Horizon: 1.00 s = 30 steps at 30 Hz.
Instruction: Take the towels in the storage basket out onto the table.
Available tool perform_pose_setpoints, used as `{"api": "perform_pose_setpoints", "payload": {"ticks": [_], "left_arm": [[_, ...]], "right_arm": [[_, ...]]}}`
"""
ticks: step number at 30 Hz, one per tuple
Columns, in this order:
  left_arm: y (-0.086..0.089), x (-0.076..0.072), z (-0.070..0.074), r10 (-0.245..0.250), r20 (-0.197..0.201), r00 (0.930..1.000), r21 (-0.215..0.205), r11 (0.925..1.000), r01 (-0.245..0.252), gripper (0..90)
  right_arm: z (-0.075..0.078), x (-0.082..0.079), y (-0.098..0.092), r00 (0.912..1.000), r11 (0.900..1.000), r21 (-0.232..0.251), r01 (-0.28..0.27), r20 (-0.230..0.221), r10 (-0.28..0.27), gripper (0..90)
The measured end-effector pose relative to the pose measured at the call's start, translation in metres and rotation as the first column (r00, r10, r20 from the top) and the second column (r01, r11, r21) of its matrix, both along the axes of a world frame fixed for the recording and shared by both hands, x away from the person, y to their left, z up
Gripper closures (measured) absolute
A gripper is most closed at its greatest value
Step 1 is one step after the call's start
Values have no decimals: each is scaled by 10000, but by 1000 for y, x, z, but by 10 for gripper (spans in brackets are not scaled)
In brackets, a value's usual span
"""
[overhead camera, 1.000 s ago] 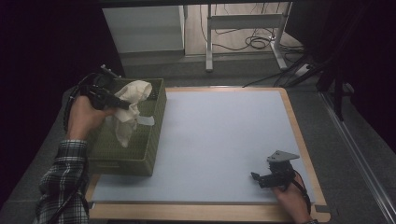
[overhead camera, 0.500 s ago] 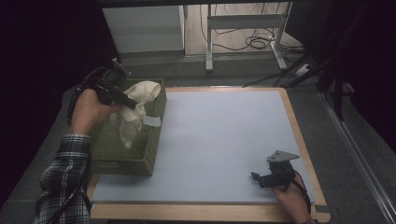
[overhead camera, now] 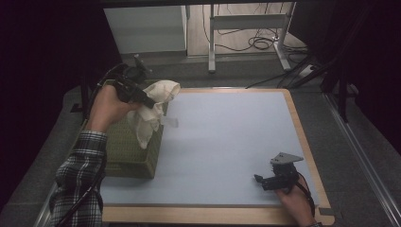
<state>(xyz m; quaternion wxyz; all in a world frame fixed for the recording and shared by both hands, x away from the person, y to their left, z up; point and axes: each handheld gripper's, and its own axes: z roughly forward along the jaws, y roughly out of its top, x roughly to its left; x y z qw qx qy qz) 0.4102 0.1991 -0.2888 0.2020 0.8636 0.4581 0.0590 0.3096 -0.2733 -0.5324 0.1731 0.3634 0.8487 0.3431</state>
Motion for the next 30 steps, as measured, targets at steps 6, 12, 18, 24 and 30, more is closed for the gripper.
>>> {"api": "perform_pose_setpoints", "payload": {"ticks": [6, 12, 18, 24, 30], "left_arm": [[-18, 4, 3, -244, 10, 9997, -11, 9997, 244, 744], [-38, 8, 0, -586, 72, 9983, -129, 9982, 587, 742], [-64, 16, -14, -1003, 61, 9949, -159, 9948, 1004, 740], [-89, 22, -35, -1396, -93, 9902, -91, 9902, 1395, 738], [-111, 25, -56, -1804, -148, 9835, -85, 9836, 1803, 738]], "right_arm": [[0, 0, 0, 10000, 10000, 5, 4, -2, -4, 57], [0, 0, 0, 10000, 10000, 13, 15, -23, -15, 58], [0, 0, 0, 10000, 10000, 6, -8, -2, 8, 58], [0, 0, 0, 10000, 10000, 1, -19, 5, 19, 58], [0, 0, 0, 10000, 10000, 3, -25, 7, 25, 58]]}}
